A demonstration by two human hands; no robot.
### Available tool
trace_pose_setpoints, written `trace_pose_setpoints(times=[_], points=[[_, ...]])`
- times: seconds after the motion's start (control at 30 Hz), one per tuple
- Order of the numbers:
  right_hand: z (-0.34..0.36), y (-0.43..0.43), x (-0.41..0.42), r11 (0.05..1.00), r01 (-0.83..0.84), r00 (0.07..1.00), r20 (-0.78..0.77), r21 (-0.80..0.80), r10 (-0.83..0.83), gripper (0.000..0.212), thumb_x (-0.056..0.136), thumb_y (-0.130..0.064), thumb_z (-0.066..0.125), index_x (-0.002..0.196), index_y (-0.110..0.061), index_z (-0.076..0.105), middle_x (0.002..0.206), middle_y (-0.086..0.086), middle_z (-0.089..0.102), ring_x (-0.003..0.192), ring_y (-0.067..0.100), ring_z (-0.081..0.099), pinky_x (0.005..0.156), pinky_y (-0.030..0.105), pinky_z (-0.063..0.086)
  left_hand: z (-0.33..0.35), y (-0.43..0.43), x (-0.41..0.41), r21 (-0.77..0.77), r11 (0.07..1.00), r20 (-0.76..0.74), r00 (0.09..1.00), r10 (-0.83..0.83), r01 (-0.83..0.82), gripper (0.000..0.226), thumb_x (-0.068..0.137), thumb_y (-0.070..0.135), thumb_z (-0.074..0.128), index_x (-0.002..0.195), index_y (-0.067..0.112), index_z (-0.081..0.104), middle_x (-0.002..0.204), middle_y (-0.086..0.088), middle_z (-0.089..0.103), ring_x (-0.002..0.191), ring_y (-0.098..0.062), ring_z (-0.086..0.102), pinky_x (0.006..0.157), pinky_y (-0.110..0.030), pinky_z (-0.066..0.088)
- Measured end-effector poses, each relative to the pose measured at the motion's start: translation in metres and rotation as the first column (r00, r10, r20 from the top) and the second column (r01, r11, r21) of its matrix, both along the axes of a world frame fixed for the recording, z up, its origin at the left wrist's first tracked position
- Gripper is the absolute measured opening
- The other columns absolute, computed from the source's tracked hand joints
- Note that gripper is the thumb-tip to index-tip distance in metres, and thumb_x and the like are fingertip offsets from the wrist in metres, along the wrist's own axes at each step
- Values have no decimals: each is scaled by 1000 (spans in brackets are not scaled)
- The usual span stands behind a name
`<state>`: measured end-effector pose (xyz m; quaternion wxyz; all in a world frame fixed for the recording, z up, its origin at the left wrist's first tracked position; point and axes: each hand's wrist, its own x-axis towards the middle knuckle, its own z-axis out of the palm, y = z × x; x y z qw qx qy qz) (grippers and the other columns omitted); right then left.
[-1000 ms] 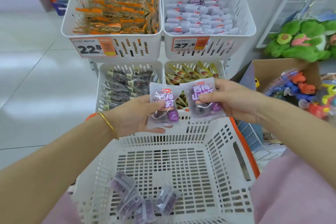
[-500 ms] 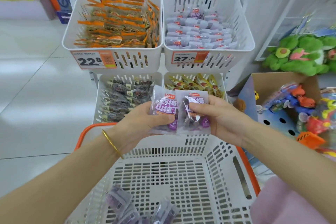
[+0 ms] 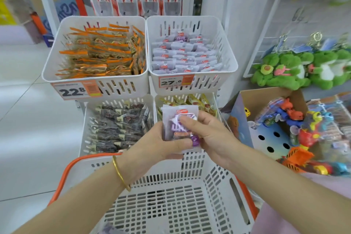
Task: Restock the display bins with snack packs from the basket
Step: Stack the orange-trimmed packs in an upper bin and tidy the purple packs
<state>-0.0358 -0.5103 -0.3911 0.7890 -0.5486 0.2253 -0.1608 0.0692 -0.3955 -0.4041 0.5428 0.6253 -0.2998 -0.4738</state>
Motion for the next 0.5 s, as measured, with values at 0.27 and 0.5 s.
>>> trace_pose_setpoints(times=[0.27,0.5], points=[[61,-70,-5,787,-196,971,-227,-585,74,45,68,-19,83,98,-33,52,115,-5,55,92,18,66,77,44,58,39,-55,25,0,983,357,918,-172,185,71,67,2,82,127,13,46,109,-3,68,95,-12,67,85,-32,55],[102,-141,12,415,-159,970,-221,-896,-105,75,69,-28,83,134,-22,46,121,-11,52,106,5,53,89,17,41,87,-139,48,-18,999,603,798,-17,35,83,53,28,91,117,20,39,110,12,53,97,-3,56,80,-15,45]])
